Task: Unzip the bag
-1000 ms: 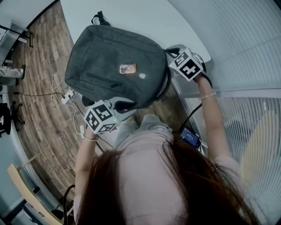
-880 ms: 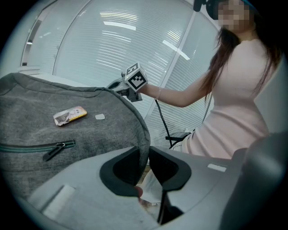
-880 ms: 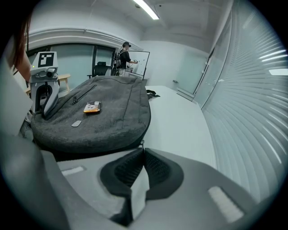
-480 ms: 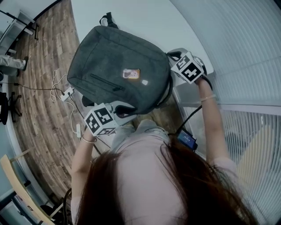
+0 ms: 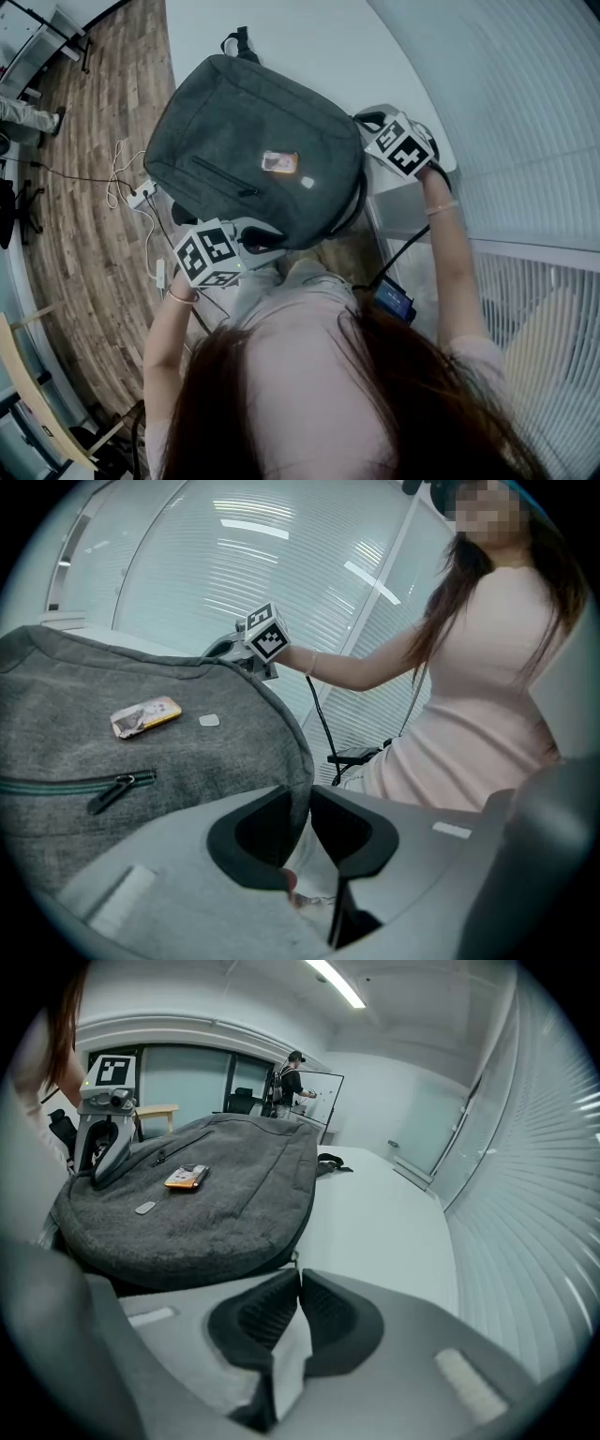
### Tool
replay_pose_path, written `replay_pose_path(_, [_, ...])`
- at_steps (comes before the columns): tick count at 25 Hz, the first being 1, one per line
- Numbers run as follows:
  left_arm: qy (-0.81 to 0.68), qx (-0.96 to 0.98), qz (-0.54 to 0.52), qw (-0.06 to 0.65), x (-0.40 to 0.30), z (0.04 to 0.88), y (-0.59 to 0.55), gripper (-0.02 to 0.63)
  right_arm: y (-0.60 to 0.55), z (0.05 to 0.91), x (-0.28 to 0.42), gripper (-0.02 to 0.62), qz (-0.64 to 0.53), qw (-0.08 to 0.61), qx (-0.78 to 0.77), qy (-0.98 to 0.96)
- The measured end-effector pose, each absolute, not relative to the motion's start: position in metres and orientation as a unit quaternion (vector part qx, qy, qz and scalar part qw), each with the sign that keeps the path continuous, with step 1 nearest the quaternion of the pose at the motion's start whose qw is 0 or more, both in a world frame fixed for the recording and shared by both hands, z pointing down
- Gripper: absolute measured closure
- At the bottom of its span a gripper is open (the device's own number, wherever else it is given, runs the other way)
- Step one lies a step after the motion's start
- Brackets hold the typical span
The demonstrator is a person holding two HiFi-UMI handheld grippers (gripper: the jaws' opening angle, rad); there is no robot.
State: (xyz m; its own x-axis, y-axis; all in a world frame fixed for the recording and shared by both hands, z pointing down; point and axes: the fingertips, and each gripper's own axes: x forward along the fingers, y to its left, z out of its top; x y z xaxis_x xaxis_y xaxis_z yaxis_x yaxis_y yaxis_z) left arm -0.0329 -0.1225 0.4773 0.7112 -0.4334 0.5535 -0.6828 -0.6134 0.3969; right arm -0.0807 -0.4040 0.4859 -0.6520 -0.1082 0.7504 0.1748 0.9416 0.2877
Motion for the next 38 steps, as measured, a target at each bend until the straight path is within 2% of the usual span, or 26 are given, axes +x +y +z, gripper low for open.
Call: replay_pose_path(38, [-0.29,0.86,0.211,0.363,-0.03,0.478,-0.132,0.525,-0.422,0.481,-0.144,0.571,-0.286,0.423,-0.107,-0.853])
